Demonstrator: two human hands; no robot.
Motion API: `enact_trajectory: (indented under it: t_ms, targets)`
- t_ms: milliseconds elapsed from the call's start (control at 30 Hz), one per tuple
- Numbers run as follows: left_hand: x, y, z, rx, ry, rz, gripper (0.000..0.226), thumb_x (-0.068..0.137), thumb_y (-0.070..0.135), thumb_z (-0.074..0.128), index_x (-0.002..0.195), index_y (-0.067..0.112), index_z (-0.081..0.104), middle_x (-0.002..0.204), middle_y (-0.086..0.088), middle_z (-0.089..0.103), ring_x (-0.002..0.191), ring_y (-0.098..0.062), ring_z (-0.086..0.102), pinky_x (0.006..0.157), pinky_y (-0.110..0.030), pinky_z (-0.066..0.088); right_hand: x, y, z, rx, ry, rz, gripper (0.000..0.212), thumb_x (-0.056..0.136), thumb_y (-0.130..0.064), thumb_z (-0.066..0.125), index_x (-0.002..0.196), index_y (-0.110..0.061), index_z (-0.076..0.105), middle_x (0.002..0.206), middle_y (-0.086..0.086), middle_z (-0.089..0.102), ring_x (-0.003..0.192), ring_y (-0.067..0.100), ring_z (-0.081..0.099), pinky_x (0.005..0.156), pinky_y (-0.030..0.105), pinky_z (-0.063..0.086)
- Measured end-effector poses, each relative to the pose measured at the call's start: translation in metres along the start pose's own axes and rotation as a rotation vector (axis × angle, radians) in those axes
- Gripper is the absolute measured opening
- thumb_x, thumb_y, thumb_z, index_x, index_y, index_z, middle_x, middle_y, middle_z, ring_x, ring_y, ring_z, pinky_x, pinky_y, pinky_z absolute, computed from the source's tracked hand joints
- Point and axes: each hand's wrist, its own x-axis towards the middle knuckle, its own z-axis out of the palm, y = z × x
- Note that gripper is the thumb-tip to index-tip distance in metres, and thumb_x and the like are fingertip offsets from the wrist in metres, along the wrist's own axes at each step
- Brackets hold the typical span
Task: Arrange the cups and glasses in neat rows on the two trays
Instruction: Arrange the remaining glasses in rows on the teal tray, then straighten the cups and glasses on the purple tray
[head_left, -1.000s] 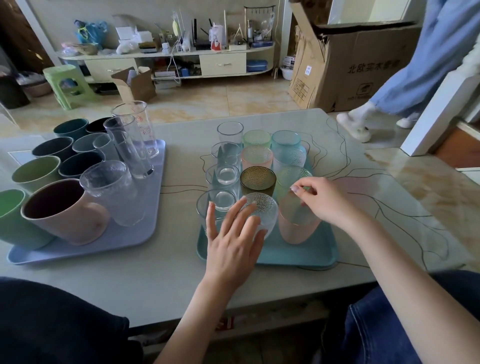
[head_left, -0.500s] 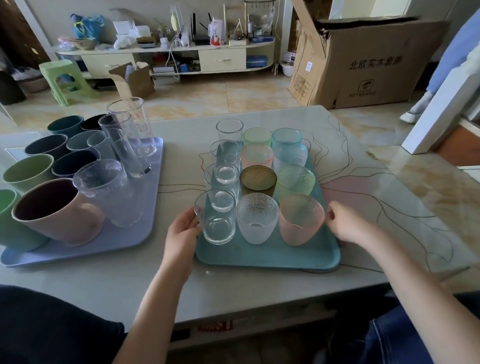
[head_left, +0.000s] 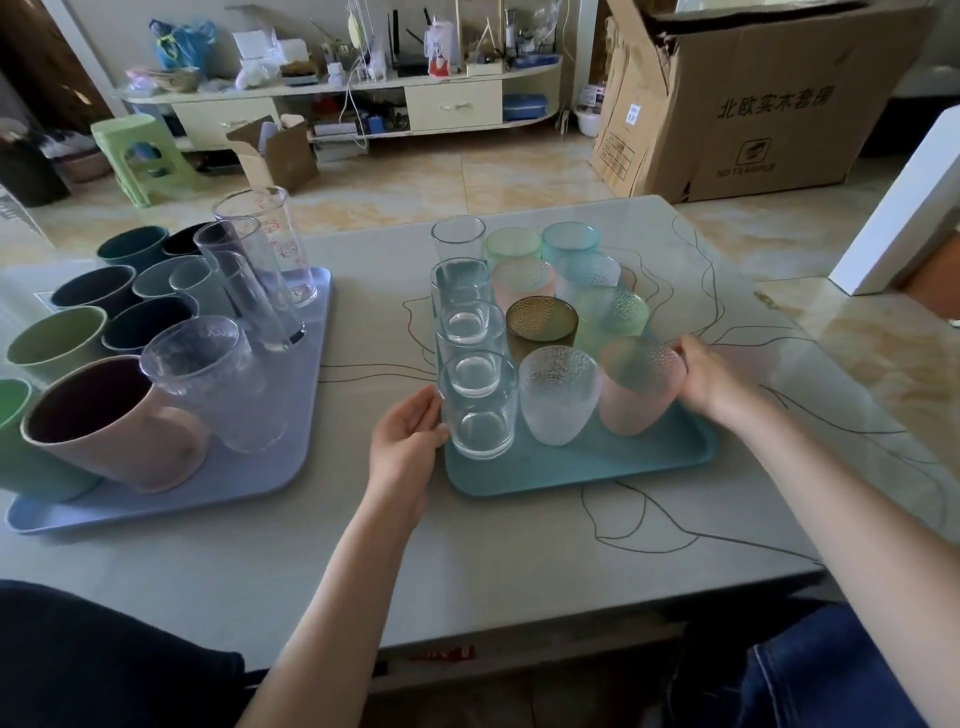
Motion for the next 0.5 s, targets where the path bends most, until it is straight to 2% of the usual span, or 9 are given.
enact_trajectory:
  t_ms: [133,167,233,300,367,433,500]
  targets:
    - [0.010,0.001,0.007,-0.015,0.017,-0.026,0.063,0.078,-0.030,0.038,0.136,-0.006,0.042,0.137,-0.015,0.051,0.126,-0.020,0.050,0.108,-0.037,0.038,0.006,-0.002,-0.001,-0.060,0.037,-0.026,0.011,0.096,-0.012,0.039,0.088,-0.008,0.046,0.106,0.026,0.058,0.085,0.027,0.050,0.069,0.032,0.034]
    - [0.010,0.001,0.007,-0.015,0.003,-0.027,0.061,0.079,-0.029,0.038,0.134,-0.005,0.044,0.136,-0.014,0.053,0.124,-0.019,0.052,0.107,-0.035,0.039,0.007,0.000,-0.001,-0.082,0.055,-0.022,0.011,0.095,-0.010,0.039,0.087,-0.009,0.046,0.104,0.027,0.060,0.083,0.028,0.052,0.069,0.033,0.037]
    - [-0.001,0.008,0.007,0.075,0.022,0.021,0.052,0.084,-0.023,0.037,0.128,-0.001,0.052,0.128,-0.008,0.059,0.113,-0.012,0.057,0.099,-0.026,0.042,0.002,-0.003,-0.007,-0.093,0.117,0.011,0.017,0.092,-0.005,0.040,0.101,-0.007,0.054,0.111,0.026,0.061,0.094,0.034,0.057,0.078,0.037,0.044]
    - [-0.013,0.022,0.000,0.234,0.087,0.156,0.055,0.083,-0.020,0.033,0.125,0.006,0.056,0.121,-0.001,0.060,0.110,-0.006,0.054,0.095,-0.018,0.037,-0.012,-0.021,-0.021,-0.102,0.219,0.077,0.035,0.089,0.000,0.040,0.121,-0.007,0.052,0.121,0.025,0.057,0.107,0.039,0.055,0.085,0.040,0.045]
    - [-0.025,0.042,-0.012,0.377,0.136,0.346,0.063,0.078,-0.022,0.028,0.118,0.014,0.060,0.115,0.000,0.059,0.108,-0.007,0.053,0.093,-0.016,0.037,-0.029,-0.048,-0.038,-0.070,0.349,0.109,0.042,0.087,0.005,0.039,0.126,-0.007,0.048,0.122,0.023,0.055,0.109,0.040,0.053,0.085,0.042,0.045]
    - [-0.036,0.067,-0.030,0.442,0.198,0.538,0.067,0.071,-0.026,0.027,0.106,0.018,0.063,0.114,-0.004,0.060,0.105,-0.011,0.057,0.090,-0.016,0.042,-0.046,-0.087,-0.053,-0.009,0.511,0.023,0.042,0.086,0.008,0.040,0.124,-0.009,0.048,0.119,0.019,0.057,0.106,0.038,0.055,0.082,0.043,0.047]
    - [-0.048,0.096,-0.052,0.449,0.287,0.674,0.066,0.065,-0.030,0.028,0.096,0.017,0.063,0.108,-0.005,0.059,0.097,-0.013,0.059,0.087,-0.019,0.048,-0.062,-0.132,-0.052,0.071,0.592,-0.182,0.037,0.087,0.007,0.041,0.118,-0.011,0.052,0.108,0.015,0.062,0.095,0.032,0.060,0.075,0.041,0.052]
